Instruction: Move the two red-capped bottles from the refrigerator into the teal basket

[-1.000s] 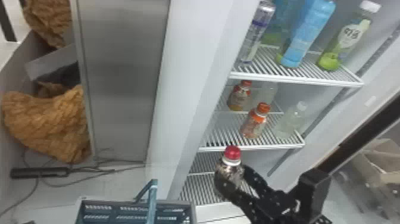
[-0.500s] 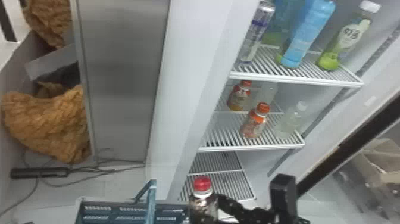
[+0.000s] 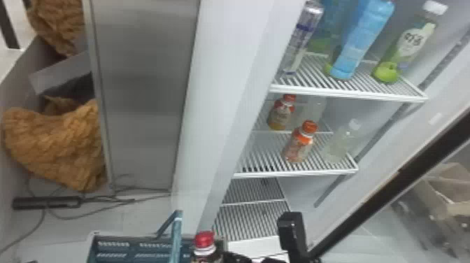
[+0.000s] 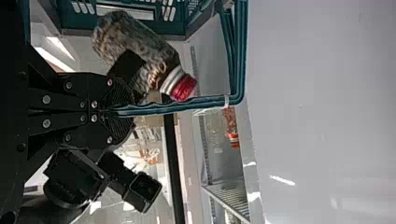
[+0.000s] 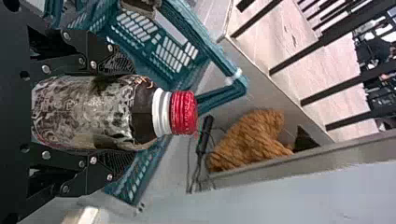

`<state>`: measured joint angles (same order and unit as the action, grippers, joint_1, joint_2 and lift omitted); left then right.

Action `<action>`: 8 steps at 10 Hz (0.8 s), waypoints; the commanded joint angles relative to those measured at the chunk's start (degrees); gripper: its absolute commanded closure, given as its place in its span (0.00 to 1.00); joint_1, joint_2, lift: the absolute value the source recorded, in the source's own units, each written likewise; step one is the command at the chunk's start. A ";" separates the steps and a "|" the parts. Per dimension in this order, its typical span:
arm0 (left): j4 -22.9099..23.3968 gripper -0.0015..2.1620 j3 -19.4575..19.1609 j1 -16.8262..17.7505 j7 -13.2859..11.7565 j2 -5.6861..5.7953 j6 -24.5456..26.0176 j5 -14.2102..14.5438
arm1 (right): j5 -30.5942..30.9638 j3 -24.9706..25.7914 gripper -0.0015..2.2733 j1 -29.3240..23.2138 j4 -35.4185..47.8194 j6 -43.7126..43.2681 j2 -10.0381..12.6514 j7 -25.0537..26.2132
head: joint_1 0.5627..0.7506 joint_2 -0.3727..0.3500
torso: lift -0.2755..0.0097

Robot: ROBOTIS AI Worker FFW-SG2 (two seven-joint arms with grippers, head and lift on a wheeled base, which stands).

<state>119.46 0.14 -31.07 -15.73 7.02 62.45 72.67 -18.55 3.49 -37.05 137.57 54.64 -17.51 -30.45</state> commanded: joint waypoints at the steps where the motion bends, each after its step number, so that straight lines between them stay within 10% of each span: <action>1: 0.00 0.54 -0.14 -0.14 0.00 -0.07 -0.02 0.00 | -1.44 -1.09 0.34 1.89 -2.79 0.06 -0.07 -0.14 | 0.70 0.05 | 0.18; 8: 0.00 0.54 -0.14 0.00 -0.09 -0.16 -0.16 0.00 | -0.30 -1.31 0.08 3.44 -6.02 -6.83 0.19 -0.84 | 0.70 0.09 | 0.18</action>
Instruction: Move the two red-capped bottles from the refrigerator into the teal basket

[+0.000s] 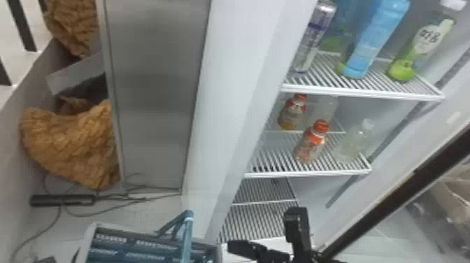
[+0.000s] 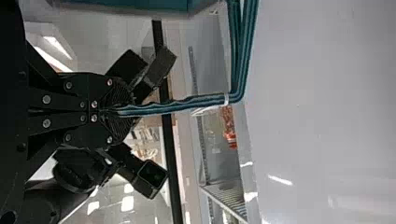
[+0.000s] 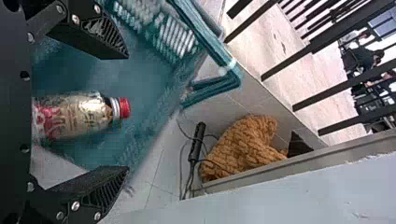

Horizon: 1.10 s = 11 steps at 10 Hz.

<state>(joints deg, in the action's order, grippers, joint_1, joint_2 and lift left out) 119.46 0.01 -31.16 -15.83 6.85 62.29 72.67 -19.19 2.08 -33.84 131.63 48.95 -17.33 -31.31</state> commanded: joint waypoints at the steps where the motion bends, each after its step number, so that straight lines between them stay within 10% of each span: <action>1: 0.00 0.54 0.10 0.08 0.00 0.00 0.00 0.00 | 1.25 0.78 0.08 0.37 -0.08 -3.67 0.01 -0.07 | 0.70 0.09 | 0.18; 11: -0.57 0.54 0.56 0.51 0.00 0.18 0.00 0.12 | 6.62 10.83 0.08 -1.73 0.34 -44.17 5.29 6.17 | 0.70 0.03 | 0.18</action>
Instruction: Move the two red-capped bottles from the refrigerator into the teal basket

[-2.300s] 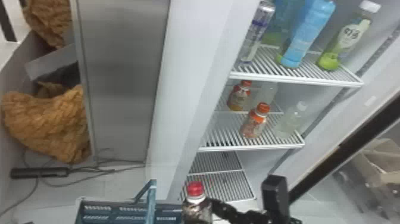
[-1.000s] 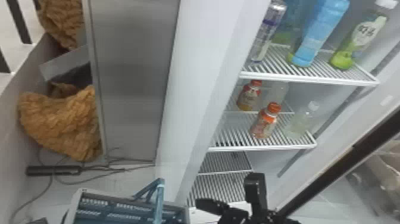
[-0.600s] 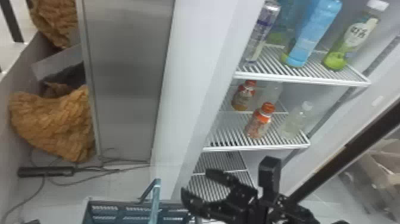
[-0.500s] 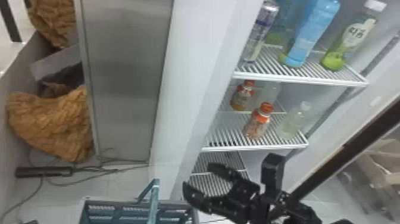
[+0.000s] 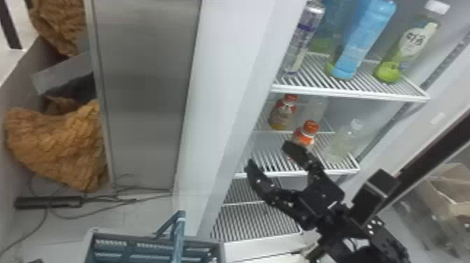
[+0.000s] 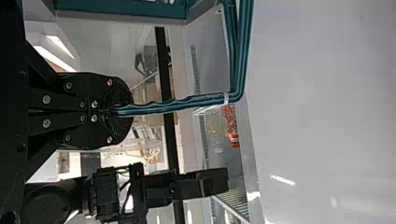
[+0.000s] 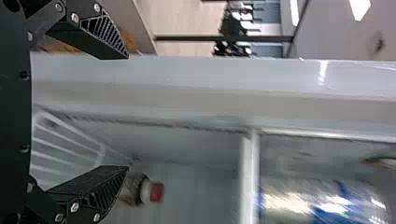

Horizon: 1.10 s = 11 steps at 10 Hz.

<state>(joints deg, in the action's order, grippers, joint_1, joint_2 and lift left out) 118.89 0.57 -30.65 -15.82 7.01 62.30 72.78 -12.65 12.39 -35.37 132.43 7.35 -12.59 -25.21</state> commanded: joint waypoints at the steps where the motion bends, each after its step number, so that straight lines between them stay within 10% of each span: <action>1: 0.00 0.54 0.00 0.00 0.00 0.03 0.00 0.00 | 1.57 0.52 0.08 -0.91 0.25 -4.82 1.08 3.06 | 0.70 0.03 | 0.18; 5: 0.00 0.54 0.34 0.14 0.00 0.03 0.00 0.23 | 3.40 0.40 0.08 -1.89 -3.69 -10.30 3.98 13.70 | 0.70 0.03 | 0.18; 11: 0.00 0.54 0.46 0.28 -0.09 0.03 -0.14 0.46 | 3.28 -3.48 0.08 8.65 -20.71 -12.69 3.63 14.14 | 0.70 0.03 | 0.18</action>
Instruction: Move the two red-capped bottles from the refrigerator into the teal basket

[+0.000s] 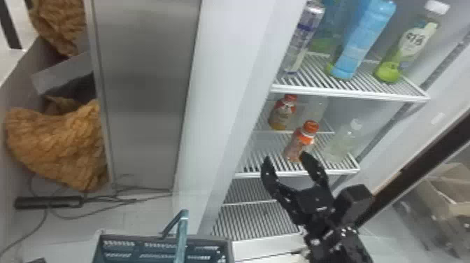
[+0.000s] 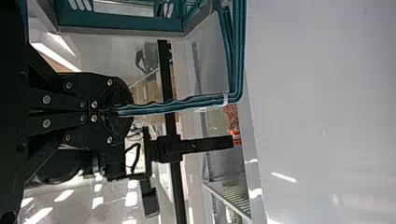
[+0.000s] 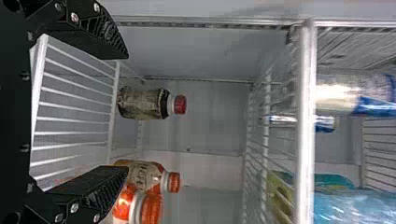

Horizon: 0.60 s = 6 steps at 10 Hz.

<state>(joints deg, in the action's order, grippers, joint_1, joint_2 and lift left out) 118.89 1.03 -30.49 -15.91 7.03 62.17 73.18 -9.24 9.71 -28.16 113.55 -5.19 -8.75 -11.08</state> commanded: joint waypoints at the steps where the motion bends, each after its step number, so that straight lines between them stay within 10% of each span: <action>1: 0.00 0.54 0.00 0.12 0.00 -0.09 -0.01 0.06 | -0.24 -2.06 0.08 3.42 -3.79 -0.15 -0.66 -0.08 | 0.70 0.03 | 0.18; 6: 0.00 0.54 0.00 0.12 0.00 -0.09 -0.44 0.06 | 2.28 -3.20 0.04 12.42 -13.08 -0.58 -1.01 -0.43 | 0.70 0.03 | 0.18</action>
<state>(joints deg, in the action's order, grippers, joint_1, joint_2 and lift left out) 118.90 1.03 -30.41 -15.91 6.94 61.73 73.24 -7.37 6.63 -16.83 101.59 -5.64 -9.71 -11.51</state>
